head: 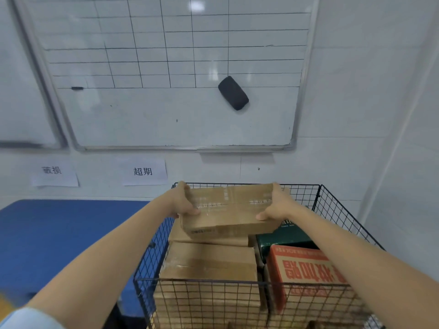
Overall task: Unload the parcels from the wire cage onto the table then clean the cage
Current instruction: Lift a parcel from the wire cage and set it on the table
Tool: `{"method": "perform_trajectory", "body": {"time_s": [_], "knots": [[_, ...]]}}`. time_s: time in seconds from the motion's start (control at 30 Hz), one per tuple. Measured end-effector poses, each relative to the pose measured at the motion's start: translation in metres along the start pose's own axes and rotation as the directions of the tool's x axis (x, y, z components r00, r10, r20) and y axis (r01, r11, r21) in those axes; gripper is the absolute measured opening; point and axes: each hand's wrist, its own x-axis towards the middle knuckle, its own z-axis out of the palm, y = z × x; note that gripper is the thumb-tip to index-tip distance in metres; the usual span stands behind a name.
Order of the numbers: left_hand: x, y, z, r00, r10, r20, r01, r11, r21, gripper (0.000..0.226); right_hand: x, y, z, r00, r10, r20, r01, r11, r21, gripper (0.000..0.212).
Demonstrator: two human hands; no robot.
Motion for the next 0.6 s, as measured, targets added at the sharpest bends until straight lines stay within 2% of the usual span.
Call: {"method": "perform_trajectory", "body": {"time_s": [0.13, 0.23, 0.3, 0.43, 0.5, 0.6], "knots": [[0.002, 0.003, -0.001, 0.995, 0.002, -0.103, -0.016, 0.992, -0.128, 0.06, -0.013, -0.004, -0.002, 0.995, -0.003, -0.095, 0.017, 0.989, 0.15, 0.103], [0.003, -0.005, 0.01, 0.982, -0.02, -0.189, 0.008, 0.998, -0.067, 0.058, -0.017, 0.002, 0.011, 0.991, 0.015, -0.134, 0.002, 0.992, 0.128, 0.081], [0.004, -0.011, 0.019, 0.98, -0.032, -0.198, 0.027, 0.999, -0.027, 0.055, -0.018, 0.009, 0.024, 0.988, 0.019, -0.153, -0.004, 0.995, 0.1, 0.072], [0.008, -0.028, 0.03, 0.996, -0.065, -0.056, 0.064, 0.998, -0.021, 0.062, -0.02, 0.018, 0.036, 0.997, 0.055, -0.049, -0.054, 0.998, 0.032, 0.078], [0.012, -0.038, 0.034, 0.996, -0.07, -0.048, 0.073, 0.995, 0.064, 0.064, -0.021, 0.02, 0.039, 0.998, 0.061, 0.035, -0.061, 0.998, -0.018, 0.085], [0.019, -0.044, 0.036, 0.997, -0.043, -0.061, 0.052, 0.986, 0.159, 0.056, -0.018, 0.021, 0.042, 0.998, 0.041, 0.057, -0.039, 0.998, -0.038, 0.093]]}}
